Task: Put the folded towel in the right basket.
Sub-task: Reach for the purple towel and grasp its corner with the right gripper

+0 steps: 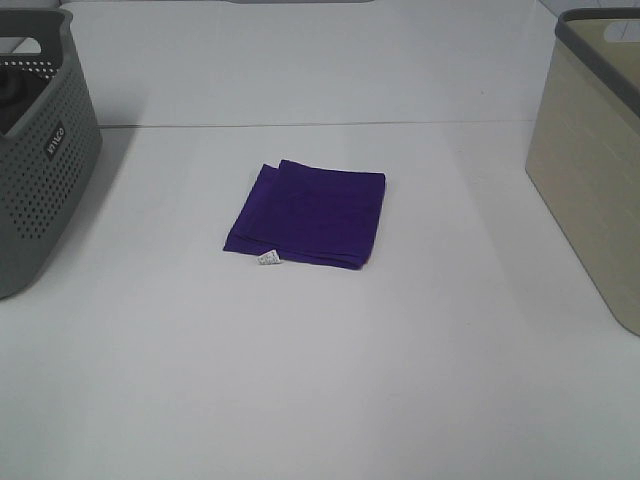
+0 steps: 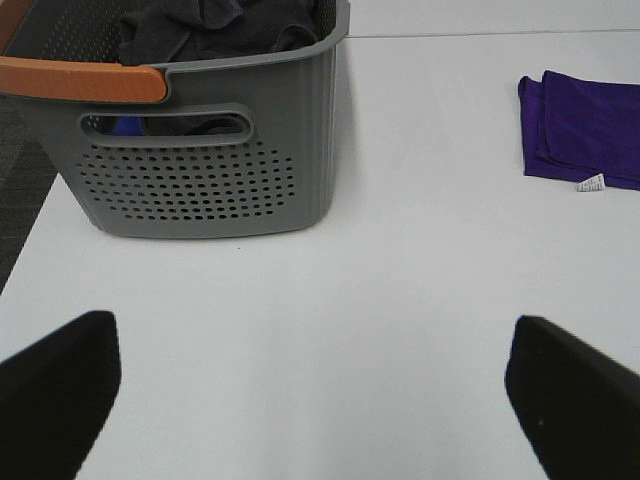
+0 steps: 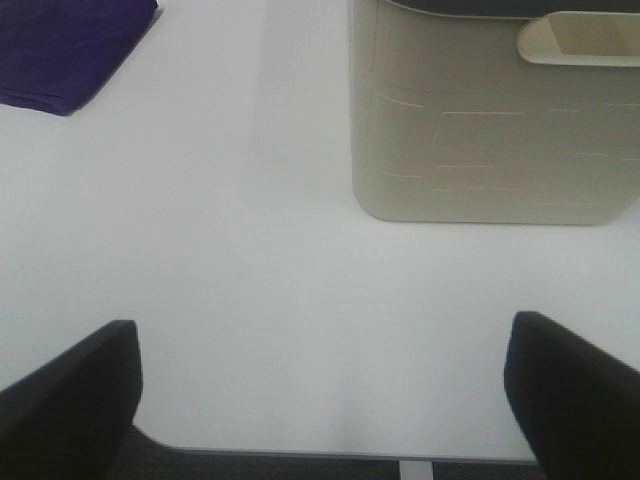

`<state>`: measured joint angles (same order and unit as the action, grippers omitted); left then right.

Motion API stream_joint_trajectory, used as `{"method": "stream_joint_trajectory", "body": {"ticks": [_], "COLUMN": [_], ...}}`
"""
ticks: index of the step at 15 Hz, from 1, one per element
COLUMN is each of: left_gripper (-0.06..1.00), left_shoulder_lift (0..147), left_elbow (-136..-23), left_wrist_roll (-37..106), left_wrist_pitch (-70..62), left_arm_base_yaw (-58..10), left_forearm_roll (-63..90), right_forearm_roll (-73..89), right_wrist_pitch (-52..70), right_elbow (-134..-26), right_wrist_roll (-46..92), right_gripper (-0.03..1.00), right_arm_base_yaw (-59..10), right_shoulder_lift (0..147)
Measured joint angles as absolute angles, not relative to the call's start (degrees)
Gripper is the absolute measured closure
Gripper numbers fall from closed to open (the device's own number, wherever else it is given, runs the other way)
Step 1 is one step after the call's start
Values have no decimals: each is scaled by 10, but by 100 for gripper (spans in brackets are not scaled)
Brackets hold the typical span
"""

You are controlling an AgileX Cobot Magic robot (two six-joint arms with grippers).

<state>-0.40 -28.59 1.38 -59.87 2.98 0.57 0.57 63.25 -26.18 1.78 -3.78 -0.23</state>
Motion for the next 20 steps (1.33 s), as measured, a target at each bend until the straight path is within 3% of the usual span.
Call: {"method": "stream_joint_trajectory", "body": {"ticks": [20], "left_gripper": [-5], "left_shoulder_lift": [-4], "left_elbow": [-286], "left_wrist_roll": [14], "left_wrist_pitch": [-599], "left_arm_base_yaw": [30], "left_forearm_roll": [6], "right_forearm_roll": [6], "right_wrist_pitch": [633], "right_elbow": [-262], "right_wrist_roll": [18], "right_gripper": [2], "right_arm_base_yaw": [-38], "right_shoulder_lift": [-2]}}
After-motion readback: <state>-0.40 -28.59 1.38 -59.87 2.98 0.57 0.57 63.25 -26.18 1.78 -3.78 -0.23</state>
